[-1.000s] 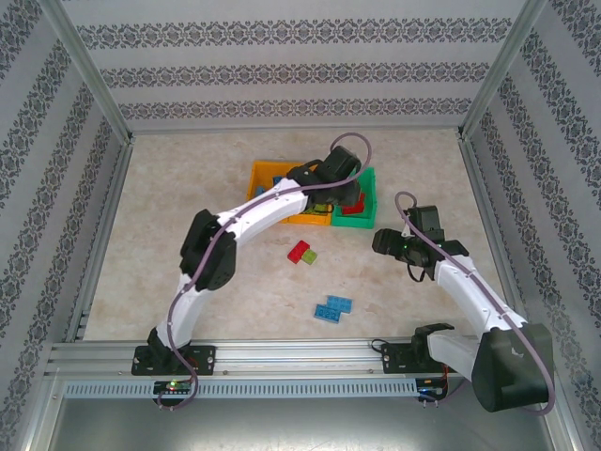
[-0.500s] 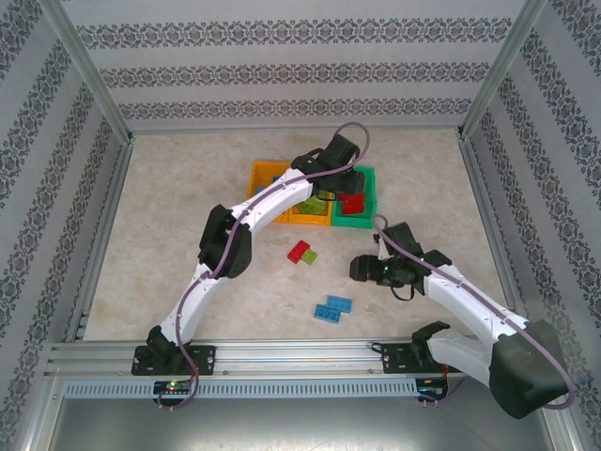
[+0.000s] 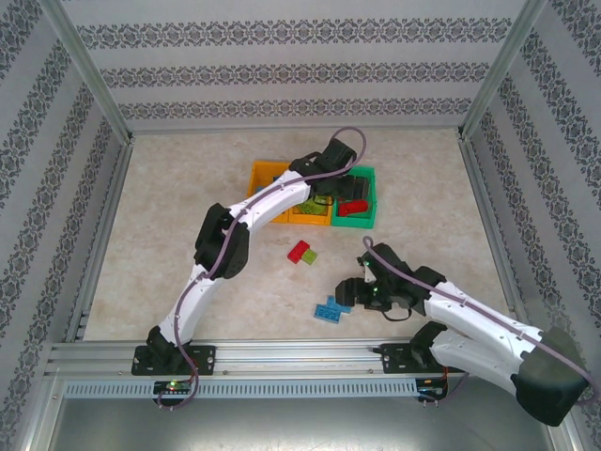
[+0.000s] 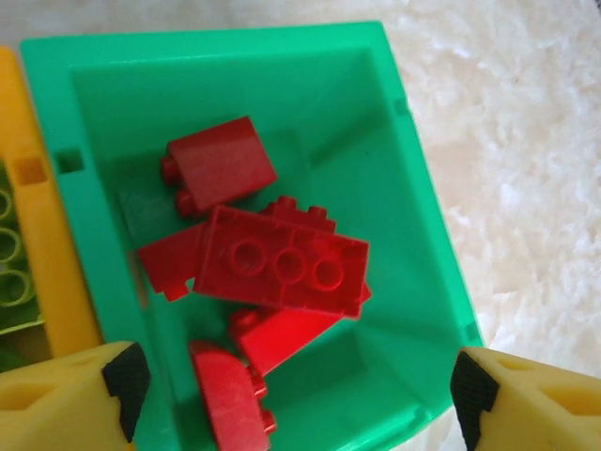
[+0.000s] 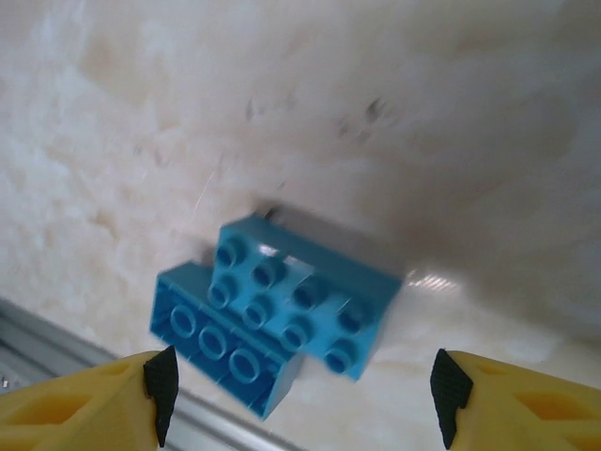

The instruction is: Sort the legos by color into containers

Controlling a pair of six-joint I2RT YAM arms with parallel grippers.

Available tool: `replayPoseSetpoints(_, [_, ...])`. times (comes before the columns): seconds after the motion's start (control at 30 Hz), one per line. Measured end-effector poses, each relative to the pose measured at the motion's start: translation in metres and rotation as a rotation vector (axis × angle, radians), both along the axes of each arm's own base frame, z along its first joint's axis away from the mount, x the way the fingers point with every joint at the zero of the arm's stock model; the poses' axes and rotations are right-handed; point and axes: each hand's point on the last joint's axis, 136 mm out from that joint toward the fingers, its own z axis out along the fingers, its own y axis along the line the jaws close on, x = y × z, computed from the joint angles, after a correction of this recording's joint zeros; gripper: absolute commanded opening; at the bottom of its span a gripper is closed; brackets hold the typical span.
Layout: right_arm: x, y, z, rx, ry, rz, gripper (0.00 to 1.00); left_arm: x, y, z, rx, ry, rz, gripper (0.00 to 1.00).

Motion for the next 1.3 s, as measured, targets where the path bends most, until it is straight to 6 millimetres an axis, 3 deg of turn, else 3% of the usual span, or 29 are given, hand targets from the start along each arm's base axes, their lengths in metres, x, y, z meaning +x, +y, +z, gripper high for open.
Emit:
replayPoseSetpoints(0.13, [-0.021, 0.013, -0.001, 0.006, 0.039, 0.052, 0.76, -0.014, 0.017, 0.013, 0.011, -0.001, 0.016, 0.96])
replayPoseSetpoints(0.23, [-0.033, 0.018, -0.002, 0.015, 0.068, 0.053, 0.77, -0.024, 0.031, 0.035, -0.004, -0.027, 0.034, 0.97])
replayPoseSetpoints(0.43, [-0.036, 0.024, -0.005, 0.033, 0.102, 0.005, 0.80, -0.037, 0.069, 0.068, -0.051, -0.075, 0.096, 0.98])
replayPoseSetpoints(0.57, [-0.037, 0.028, -0.018, -0.034, 0.147, 0.009, 0.82, -0.038, 0.096, 0.063, -0.046, -0.068, 0.150, 0.99])
replayPoseSetpoints(0.83, [-0.024, 0.056, -0.013, -0.080, 0.152, 0.016, 0.86, -0.057, 0.139, 0.031, 0.009, -0.012, 0.216, 0.99])
replayPoseSetpoints(1.07, [-0.024, 0.064, -0.025, -0.162, 0.194, 0.008, 0.86, -0.069, 0.167, 0.035, -0.007, -0.024, 0.264, 1.00])
replayPoseSetpoints(1.3, [-0.016, 0.076, -0.029, -0.248, 0.214, 0.000, 0.87, -0.081, 0.213, 0.032, -0.006, -0.025, 0.358, 1.00])
